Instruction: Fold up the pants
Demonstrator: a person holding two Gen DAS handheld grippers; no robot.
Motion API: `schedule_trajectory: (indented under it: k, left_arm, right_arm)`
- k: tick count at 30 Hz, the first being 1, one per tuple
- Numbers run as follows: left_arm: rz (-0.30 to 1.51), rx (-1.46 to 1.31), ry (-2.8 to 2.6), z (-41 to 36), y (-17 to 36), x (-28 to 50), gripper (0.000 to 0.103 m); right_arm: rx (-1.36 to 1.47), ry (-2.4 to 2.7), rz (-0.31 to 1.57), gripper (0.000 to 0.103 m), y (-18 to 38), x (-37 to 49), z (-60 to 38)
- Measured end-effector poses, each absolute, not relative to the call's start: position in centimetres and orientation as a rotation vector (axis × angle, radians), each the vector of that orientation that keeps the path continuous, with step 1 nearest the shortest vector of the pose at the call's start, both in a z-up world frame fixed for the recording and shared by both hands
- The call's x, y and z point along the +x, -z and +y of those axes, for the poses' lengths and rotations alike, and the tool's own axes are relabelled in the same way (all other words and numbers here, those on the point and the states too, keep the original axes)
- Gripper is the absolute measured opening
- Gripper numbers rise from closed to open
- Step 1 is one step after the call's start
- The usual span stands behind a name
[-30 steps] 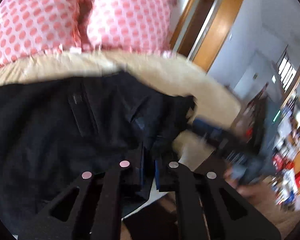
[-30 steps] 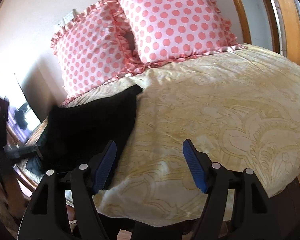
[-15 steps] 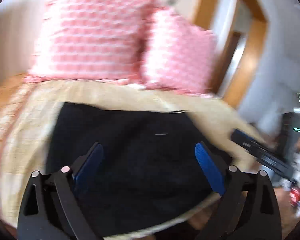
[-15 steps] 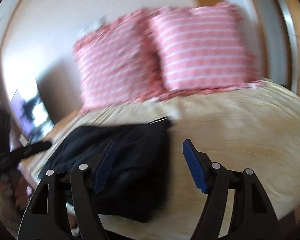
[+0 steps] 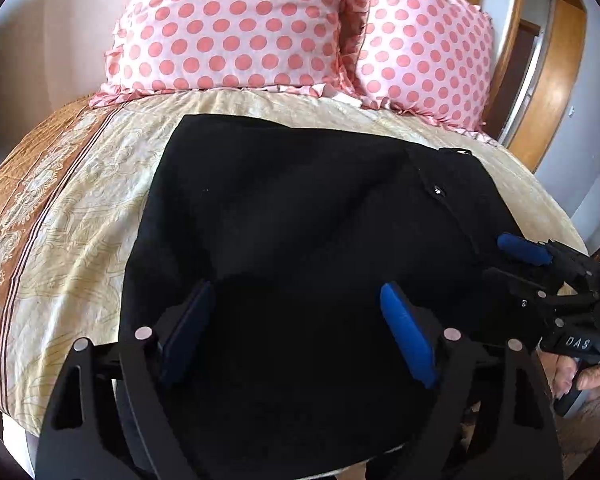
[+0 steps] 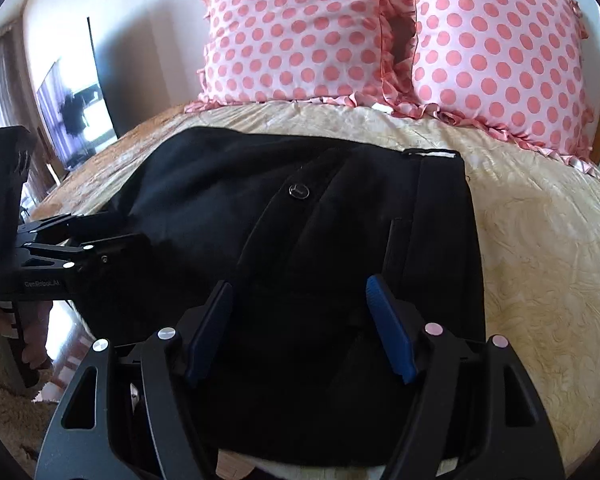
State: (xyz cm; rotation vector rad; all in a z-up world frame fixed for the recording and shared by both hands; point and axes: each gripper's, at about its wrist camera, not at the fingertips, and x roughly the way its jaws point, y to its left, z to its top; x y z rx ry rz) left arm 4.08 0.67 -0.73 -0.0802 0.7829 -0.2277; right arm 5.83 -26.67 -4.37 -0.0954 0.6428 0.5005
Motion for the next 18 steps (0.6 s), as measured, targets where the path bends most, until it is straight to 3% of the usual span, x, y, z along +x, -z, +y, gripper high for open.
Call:
schedule_trajectory:
  k: [7, 18]
  left_arm:
    - [0.696, -0.045, 0.283, 0.3, 1.2, 2.7, 0.097]
    - [0.659, -0.031, 0.293, -0.1, 1.5, 2.5, 0.101]
  right_arm:
    - [0.127, -0.497, 0.61, 0.074, -1.0, 9.6, -33.2]
    - [0.164, -0.446, 0.858, 0.066, 2.5, 19.0, -33.7]
